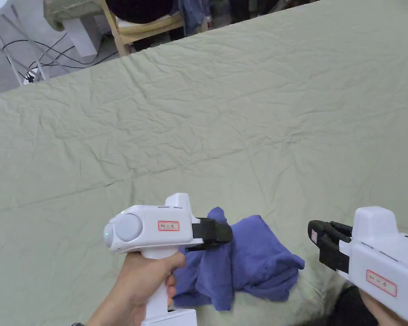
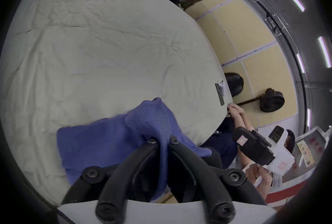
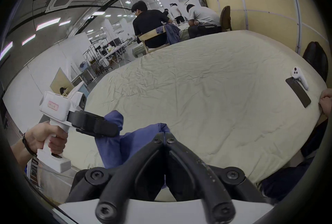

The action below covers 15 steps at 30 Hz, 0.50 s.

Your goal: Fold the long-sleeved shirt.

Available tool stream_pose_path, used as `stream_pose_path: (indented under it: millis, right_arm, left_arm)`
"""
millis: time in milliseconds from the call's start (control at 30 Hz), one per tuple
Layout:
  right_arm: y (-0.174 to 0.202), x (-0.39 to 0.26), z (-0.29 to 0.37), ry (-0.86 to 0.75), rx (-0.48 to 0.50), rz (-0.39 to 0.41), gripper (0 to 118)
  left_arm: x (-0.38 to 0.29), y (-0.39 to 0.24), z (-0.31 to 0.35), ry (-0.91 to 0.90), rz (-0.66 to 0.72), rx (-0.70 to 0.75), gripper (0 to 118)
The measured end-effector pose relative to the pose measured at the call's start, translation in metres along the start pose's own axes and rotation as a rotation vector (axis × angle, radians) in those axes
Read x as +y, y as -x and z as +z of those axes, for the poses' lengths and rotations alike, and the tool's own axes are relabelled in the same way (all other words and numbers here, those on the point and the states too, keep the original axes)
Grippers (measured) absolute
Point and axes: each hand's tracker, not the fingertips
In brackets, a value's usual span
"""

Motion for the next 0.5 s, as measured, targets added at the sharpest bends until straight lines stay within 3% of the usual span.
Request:
stream_pose_path:
  millis: [267,300,400,500]
  right_arm:
    - [-0.016,0.002,0.003,-0.002,-0.028,-0.027,0]
    - [-0.016,0.002,0.004,-0.003,-0.03,-0.026,0]
    - [-0.019,0.003,0.004,0.001,-0.035,-0.029,1]
    - [-0.021,0.003,0.005,0.009,-0.047,-0.021,1]
  left_arm:
    - [0.011,-0.013,-0.066,0.076,-0.016,0.108,9]
    - [0.011,-0.013,-0.071,0.081,-0.009,0.11,18]
    - [0.007,-0.025,-0.073,0.092,-0.004,0.054,62]
    - [0.004,-0.05,-0.076,0.116,-0.072,0.072,62]
